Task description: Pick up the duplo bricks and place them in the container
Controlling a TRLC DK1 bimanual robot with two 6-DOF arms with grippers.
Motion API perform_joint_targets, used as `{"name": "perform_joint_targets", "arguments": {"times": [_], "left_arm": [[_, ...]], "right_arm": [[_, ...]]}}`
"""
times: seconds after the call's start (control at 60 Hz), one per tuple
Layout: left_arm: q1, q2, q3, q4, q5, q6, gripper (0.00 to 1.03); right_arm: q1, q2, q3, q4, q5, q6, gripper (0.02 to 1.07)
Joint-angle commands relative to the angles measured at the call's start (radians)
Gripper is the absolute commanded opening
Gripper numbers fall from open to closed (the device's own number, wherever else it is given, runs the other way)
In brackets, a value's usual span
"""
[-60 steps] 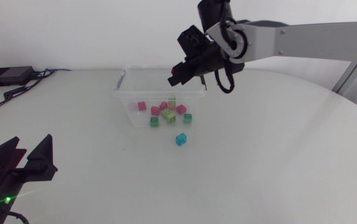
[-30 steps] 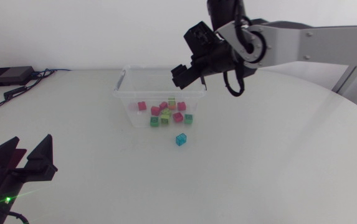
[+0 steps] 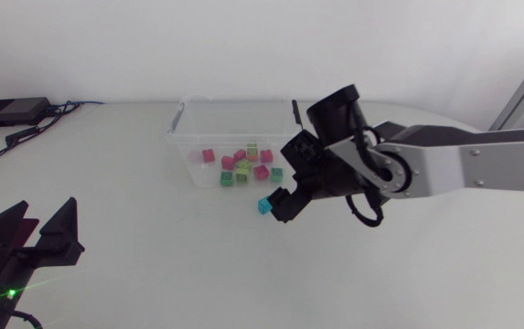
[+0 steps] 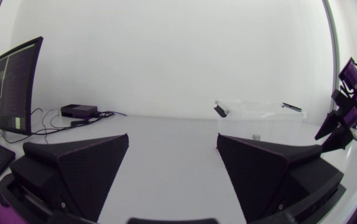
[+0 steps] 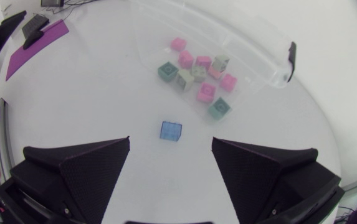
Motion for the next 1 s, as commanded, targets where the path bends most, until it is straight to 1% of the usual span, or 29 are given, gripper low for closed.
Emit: {"name": "perform_joint_targets", "arguments": {"times": [0.0,0.2,0.283,0.4,0.5,0.533,0.75,0.817,0.917,0.983], "left_arm": [[-0.004,-0.010,-0.014,-0.005,-0.006,0.012,0.99],[-0.004,-0.010,-0.014,-0.003,-0.006,0.012,0.99],[-0.004,-0.010,-0.014,-0.003,-0.006,0.012,0.99],[-0.004,-0.012,-0.014,-0.005,-0.006,0.012,0.99],[-0.004,-0.010,-0.014,-0.005,-0.006,0.012,0.99],[-0.004,-0.010,-0.014,-0.005,-0.006,0.012,0.99],[-0.004,-0.010,-0.014,-0.005,-0.006,0.012,0.99],[-0.004,-0.010,-0.014,-0.005,-0.006,0.012,0.99],[-0.004,-0.012,-0.014,-0.005,-0.006,0.012,0.99],[-0.004,-0.012,-0.014,-0.003,-0.006,0.012,0.99]], "right_arm": [[0.011,0.074,-0.019,0.026,0.003,0.042,0.98],[0.019,0.235,0.061,0.046,0.008,0.090,0.97],[0.033,0.289,0.116,0.037,0.034,0.107,0.97],[0.049,0.353,0.212,-0.020,0.042,0.122,0.97],[0.049,0.413,0.285,-0.058,0.052,0.127,0.95],[0.046,0.427,0.297,-0.067,0.052,0.127,0.93],[0.020,0.491,0.351,-0.103,0.057,0.128,0.92],[0.014,0.496,0.362,-0.110,0.056,0.127,0.84],[0.010,0.500,0.370,-0.126,0.056,0.128,0.67],[0.010,0.507,0.377,-0.137,0.056,0.128,0.58]]}}
